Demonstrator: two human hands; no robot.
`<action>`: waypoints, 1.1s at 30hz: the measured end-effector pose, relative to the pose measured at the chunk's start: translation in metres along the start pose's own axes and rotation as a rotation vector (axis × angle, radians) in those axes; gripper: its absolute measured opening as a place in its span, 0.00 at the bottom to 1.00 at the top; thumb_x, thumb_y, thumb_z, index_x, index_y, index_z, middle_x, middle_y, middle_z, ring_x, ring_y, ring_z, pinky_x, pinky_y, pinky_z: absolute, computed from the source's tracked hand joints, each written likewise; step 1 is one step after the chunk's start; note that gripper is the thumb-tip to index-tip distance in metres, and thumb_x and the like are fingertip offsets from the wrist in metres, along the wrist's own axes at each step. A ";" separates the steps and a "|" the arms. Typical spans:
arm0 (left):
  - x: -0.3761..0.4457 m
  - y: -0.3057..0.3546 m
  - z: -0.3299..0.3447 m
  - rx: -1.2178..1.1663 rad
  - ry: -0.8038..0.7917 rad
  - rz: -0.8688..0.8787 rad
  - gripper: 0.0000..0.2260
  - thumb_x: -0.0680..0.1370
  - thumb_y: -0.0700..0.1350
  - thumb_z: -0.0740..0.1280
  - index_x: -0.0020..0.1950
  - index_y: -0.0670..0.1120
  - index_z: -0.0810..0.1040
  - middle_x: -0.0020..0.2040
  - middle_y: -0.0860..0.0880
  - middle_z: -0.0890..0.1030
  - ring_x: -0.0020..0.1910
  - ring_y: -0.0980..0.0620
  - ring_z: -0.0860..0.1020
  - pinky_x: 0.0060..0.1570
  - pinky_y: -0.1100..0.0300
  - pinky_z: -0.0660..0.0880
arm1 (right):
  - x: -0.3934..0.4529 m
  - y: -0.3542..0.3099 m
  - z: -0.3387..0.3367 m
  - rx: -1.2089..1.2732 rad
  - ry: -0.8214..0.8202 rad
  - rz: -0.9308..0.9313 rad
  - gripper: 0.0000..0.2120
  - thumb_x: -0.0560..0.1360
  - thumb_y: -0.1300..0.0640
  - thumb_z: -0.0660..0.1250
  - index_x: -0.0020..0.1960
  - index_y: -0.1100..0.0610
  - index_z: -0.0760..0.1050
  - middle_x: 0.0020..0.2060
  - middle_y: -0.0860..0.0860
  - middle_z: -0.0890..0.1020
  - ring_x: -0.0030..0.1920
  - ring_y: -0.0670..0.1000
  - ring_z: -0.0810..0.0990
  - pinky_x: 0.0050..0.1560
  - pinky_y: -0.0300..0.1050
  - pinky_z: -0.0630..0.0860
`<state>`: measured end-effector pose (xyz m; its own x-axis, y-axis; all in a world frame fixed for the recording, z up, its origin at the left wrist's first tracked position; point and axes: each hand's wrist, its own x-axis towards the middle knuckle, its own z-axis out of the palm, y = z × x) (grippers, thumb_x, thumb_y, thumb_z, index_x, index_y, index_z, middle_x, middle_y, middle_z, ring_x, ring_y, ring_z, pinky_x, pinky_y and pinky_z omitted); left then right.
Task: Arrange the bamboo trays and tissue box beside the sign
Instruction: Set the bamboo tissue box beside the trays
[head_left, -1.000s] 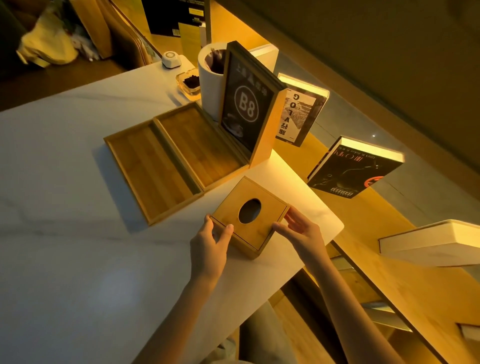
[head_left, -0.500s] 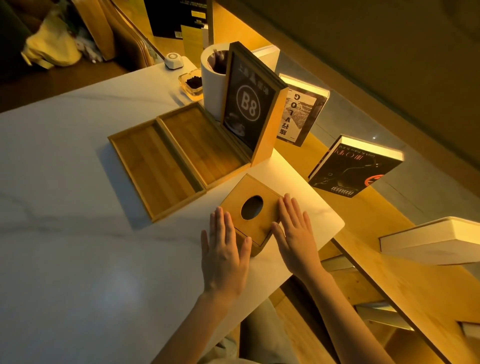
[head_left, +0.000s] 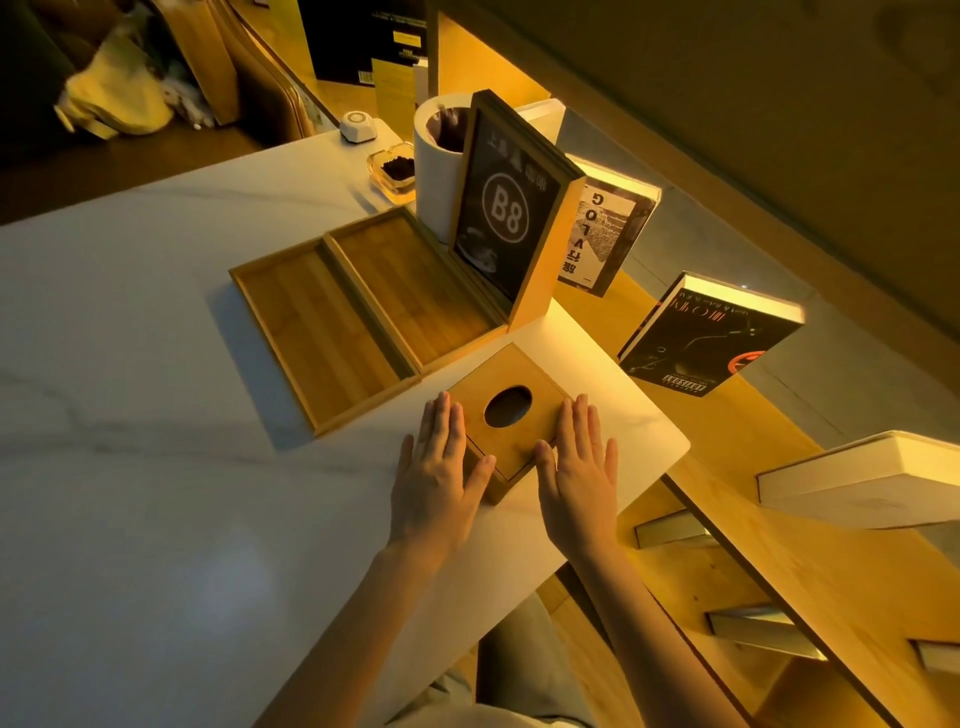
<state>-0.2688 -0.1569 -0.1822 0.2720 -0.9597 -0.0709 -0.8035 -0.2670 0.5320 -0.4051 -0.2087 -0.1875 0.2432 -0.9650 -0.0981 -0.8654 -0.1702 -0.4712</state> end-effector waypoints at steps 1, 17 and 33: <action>0.002 0.000 -0.002 0.000 -0.013 0.010 0.32 0.73 0.61 0.47 0.72 0.48 0.45 0.73 0.52 0.42 0.71 0.54 0.43 0.71 0.52 0.51 | 0.000 -0.001 0.000 0.004 0.009 0.010 0.27 0.75 0.41 0.39 0.69 0.47 0.33 0.70 0.43 0.36 0.71 0.45 0.34 0.71 0.48 0.34; -0.007 -0.019 -0.013 0.334 -0.086 0.147 0.33 0.66 0.65 0.23 0.67 0.51 0.31 0.71 0.49 0.35 0.72 0.49 0.36 0.67 0.50 0.34 | -0.029 -0.028 0.003 -0.164 -0.072 -0.075 0.32 0.72 0.36 0.29 0.71 0.50 0.33 0.71 0.46 0.34 0.73 0.50 0.33 0.72 0.53 0.31; 0.037 0.002 -0.011 0.275 -0.149 0.175 0.30 0.74 0.61 0.40 0.72 0.48 0.40 0.76 0.46 0.44 0.75 0.48 0.44 0.72 0.53 0.49 | 0.005 -0.010 -0.004 -0.172 -0.043 -0.056 0.34 0.68 0.33 0.26 0.70 0.48 0.31 0.72 0.46 0.36 0.73 0.50 0.33 0.71 0.51 0.31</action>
<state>-0.2545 -0.1916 -0.1749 0.0541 -0.9898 -0.1320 -0.9489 -0.0922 0.3019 -0.3970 -0.2125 -0.1797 0.3081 -0.9444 -0.1148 -0.9114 -0.2583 -0.3205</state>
